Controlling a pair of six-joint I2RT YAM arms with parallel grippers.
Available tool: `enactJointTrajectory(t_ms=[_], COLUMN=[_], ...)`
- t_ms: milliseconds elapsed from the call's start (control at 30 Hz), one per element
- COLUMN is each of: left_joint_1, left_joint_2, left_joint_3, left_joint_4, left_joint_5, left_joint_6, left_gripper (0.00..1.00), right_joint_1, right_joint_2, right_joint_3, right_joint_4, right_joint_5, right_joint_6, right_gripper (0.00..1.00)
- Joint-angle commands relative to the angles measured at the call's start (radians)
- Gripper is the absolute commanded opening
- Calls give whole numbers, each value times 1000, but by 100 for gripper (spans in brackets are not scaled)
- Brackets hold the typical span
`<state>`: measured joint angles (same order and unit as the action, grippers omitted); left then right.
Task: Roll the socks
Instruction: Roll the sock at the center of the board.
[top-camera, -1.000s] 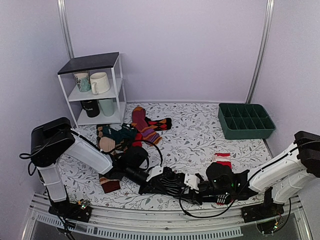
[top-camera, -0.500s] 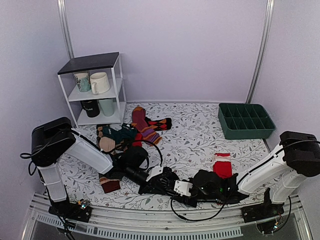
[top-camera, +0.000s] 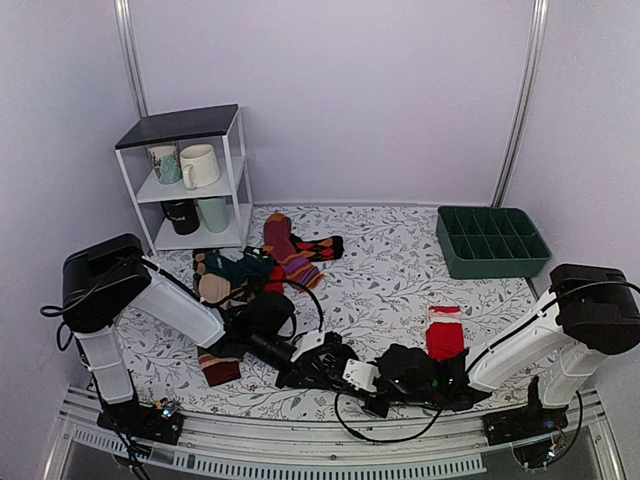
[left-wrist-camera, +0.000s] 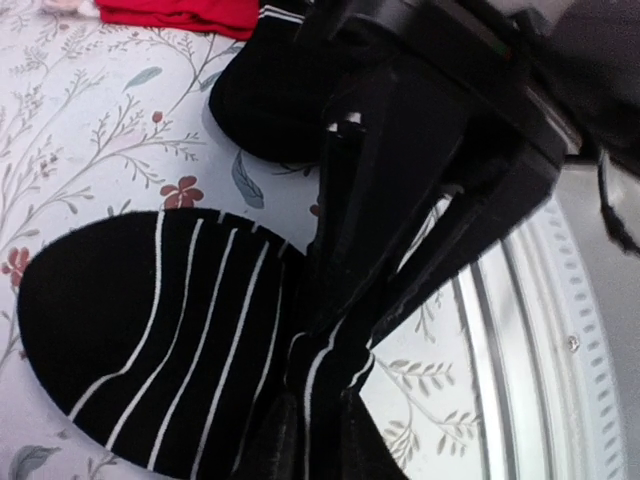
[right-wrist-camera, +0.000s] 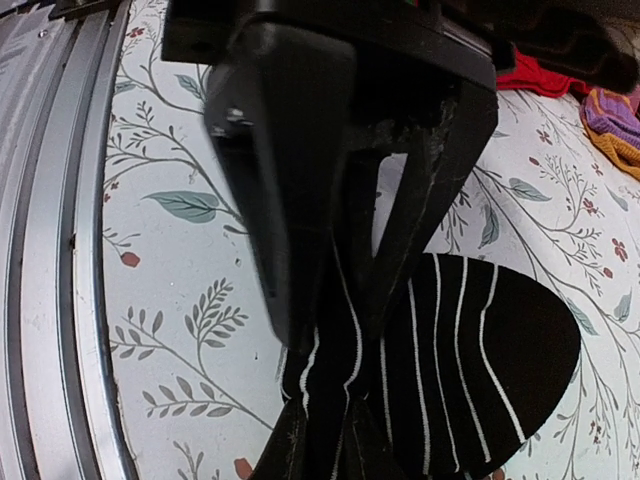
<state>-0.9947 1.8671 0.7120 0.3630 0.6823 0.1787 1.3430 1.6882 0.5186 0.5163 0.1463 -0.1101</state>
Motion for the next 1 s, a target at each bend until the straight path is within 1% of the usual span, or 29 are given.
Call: enactJointTrajectory(t_ms=[0, 67, 133, 200, 300, 400, 500, 733, 833, 967], left_joint_1=[-5, -9, -21, -37, -46, -58, -75, -107, -119, -134], left_joint_2=[-74, -152, -241, -311, -354, -332, -289, -144, -108, -88], left_joint_3=[-93, -141, -204, -260, -293, -278, -246, -123, -79, -68], left_joint_4=[37, 112, 203, 277, 296, 261, 253, 194, 151, 110], left_joint_5=[-191, -278, -341, -379, -387, -377, -377, -423, -422, -415], left_joint_6=[-34, -29, -5, 35, 87, 116, 137, 222, 242, 247], left_gripper=[33, 34, 34, 36, 36, 35, 34, 35, 36, 37], right_joint_1=[-4, -19, -49, -101, -168, -237, -281, -315, -319, -331], right_joint_2=[67, 61, 54, 53, 53, 67, 89, 184, 207, 214], right_joint_3=[-10, -27, -50, -67, -73, -74, -74, -34, -29, -29], right_joint_4=[-85, -76, -57, -46, -49, -48, -53, -82, -85, -88], right_joint_5=[-19, -44, -101, -181, -301, -443, -532, -622, -635, -644], right_joint_6=[138, 188, 226, 264, 327, 400, 459, 537, 548, 550], right_gripper=[9, 9, 8, 8, 9, 8, 9, 9, 8, 9])
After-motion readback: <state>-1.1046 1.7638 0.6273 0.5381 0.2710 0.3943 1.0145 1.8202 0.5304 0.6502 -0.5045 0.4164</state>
